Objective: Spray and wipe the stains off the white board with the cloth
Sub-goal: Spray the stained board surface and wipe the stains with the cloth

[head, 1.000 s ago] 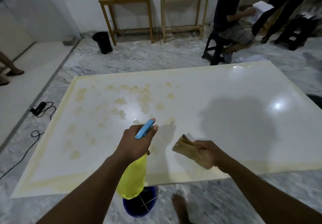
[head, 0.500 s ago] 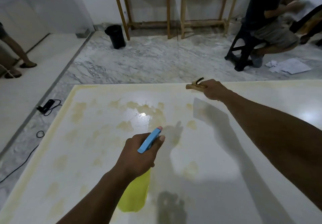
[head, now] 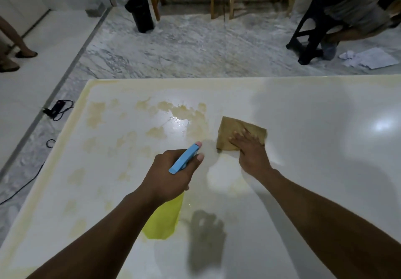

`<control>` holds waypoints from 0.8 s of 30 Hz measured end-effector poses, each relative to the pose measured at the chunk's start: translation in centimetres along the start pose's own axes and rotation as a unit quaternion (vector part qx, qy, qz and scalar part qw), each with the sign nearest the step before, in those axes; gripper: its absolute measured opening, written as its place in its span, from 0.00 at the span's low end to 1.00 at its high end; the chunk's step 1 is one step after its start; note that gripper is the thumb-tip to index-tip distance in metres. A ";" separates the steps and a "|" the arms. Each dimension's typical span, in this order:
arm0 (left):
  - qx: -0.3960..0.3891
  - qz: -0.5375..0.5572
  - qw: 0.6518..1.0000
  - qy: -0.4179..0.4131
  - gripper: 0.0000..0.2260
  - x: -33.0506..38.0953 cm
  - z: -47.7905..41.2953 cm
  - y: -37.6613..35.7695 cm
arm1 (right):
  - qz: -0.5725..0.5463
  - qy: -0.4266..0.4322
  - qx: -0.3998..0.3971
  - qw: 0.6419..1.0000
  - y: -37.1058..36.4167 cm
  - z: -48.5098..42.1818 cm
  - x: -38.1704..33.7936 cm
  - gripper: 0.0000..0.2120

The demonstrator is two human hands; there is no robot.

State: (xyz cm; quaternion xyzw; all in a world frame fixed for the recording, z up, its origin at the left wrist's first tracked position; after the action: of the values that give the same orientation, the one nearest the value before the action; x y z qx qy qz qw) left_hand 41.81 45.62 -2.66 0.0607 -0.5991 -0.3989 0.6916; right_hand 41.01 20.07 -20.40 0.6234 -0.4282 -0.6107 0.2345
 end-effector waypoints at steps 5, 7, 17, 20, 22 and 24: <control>0.002 -0.013 0.999 -0.037 0.08 0.0 6.2 1.2 | 0.011 0.016 -0.005 1.000 -1.7 13.5 -5.2 0.29; 0.010 -0.016 0.999 -0.044 0.10 -0.8 9.6 2.1 | 0.008 0.022 -0.002 1.000 -2.3 19.5 -7.8 0.31; 0.022 0.027 0.998 -0.052 0.07 -4.1 20.3 5.7 | -0.227 -0.234 -0.184 0.927 4.4 26.3 -16.1 0.13; 0.029 0.025 0.998 -0.059 0.08 -3.5 18.9 7.0 | -0.288 -0.320 -0.229 0.873 7.1 22.4 -15.9 0.14; 0.032 0.029 0.997 -0.056 0.08 -3.2 17.0 7.6 | -0.264 -0.337 -0.270 0.863 7.9 18.5 -15.2 0.17; 0.035 0.029 0.998 -0.053 0.08 -3.1 14.4 8.0 | -0.231 -0.334 -0.295 0.865 8.3 13.4 -14.6 0.16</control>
State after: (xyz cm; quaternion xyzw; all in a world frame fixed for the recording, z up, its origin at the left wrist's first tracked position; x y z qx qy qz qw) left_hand 33.15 58.63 3.34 0.0464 -0.6498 -0.3600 0.6679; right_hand 27.74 30.85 -7.39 0.3653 -0.1242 -0.9168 0.1029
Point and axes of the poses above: each hand's wrist, its own z-axis away from the middle knuckle, its own y-axis out of the back of the hand, x = y × z, the point moved 6 cm from there along -z, towards the middle knuckle, and after that the axes turned 3 degrees about x, right-handed, at the moved point
